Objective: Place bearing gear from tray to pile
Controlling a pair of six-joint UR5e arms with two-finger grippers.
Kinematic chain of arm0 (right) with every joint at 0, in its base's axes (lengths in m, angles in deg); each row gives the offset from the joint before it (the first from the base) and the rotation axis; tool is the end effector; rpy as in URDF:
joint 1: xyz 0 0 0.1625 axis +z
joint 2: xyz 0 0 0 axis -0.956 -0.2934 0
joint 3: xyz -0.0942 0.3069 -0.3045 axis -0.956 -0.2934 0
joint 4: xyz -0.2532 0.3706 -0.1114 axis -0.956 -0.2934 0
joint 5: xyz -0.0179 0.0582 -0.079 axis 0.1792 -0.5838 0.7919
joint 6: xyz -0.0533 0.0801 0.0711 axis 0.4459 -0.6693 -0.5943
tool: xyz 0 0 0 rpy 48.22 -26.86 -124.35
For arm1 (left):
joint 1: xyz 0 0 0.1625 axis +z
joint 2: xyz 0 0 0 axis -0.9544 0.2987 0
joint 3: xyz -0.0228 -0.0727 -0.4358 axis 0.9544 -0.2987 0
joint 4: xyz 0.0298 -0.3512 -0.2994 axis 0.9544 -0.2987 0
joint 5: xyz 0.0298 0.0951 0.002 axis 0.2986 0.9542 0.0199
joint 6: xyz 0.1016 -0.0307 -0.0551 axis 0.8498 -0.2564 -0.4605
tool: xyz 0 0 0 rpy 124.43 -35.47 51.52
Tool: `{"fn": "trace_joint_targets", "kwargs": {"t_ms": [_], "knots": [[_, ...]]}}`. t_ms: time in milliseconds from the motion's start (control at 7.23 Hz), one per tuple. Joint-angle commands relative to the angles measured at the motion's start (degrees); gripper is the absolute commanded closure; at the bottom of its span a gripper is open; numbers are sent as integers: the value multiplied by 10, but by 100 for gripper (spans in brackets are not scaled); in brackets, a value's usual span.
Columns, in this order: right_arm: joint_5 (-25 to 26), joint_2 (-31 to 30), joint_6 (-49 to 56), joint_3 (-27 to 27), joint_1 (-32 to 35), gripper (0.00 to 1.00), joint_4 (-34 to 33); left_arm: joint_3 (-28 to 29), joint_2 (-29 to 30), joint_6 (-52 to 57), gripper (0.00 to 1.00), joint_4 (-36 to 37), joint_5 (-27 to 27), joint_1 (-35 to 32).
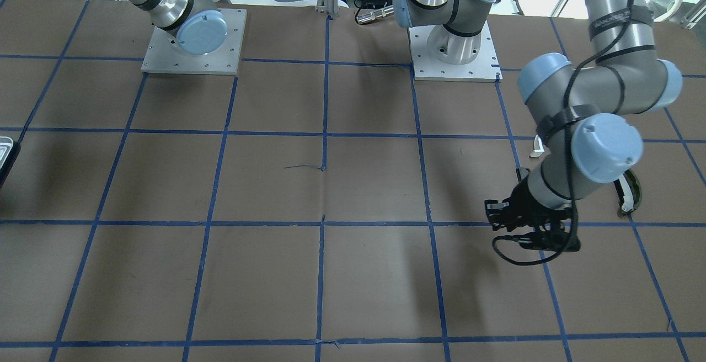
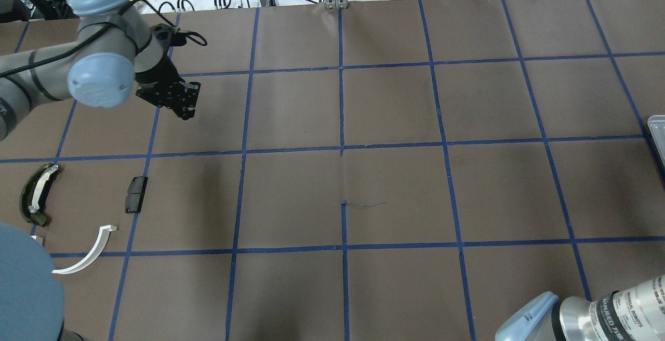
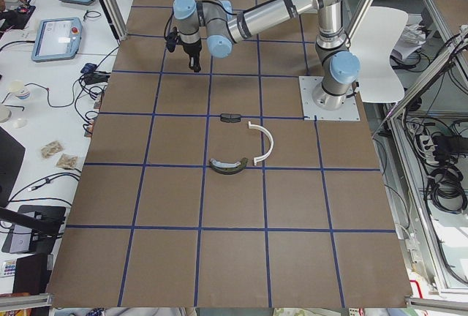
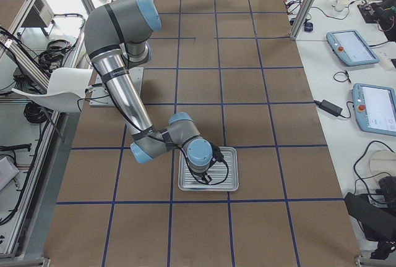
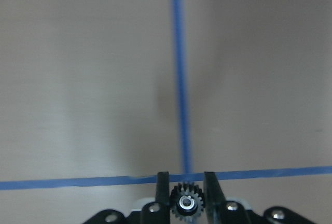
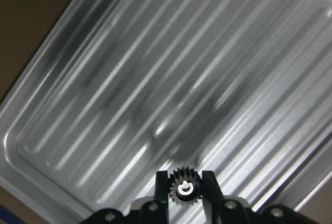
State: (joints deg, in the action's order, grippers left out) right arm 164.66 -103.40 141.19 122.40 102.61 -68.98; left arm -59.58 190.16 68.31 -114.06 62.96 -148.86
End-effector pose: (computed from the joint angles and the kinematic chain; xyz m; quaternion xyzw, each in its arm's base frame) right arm -0.5274 -0.4590 0.1769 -0.3138 0.9491 -0.0134 0.0239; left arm 0.0235 -0.6529 0.2516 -0.0357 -0.9991 -0.0233 0.0031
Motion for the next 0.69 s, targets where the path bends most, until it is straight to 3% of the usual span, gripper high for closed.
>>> {"fn": "trace_joint_targets", "kwargs": {"t_ms": [0,138,553], "knots": [[-19,-96,-91,-4,47,100,91,-30,-1,138,95,-10,18,139],[-20,-147,-160,0,111,100,113,-45,6,185,95,-1,19,194],[-15,-196,-473,31,356,100,156,-82,22,220,94,26,19,215]]}}
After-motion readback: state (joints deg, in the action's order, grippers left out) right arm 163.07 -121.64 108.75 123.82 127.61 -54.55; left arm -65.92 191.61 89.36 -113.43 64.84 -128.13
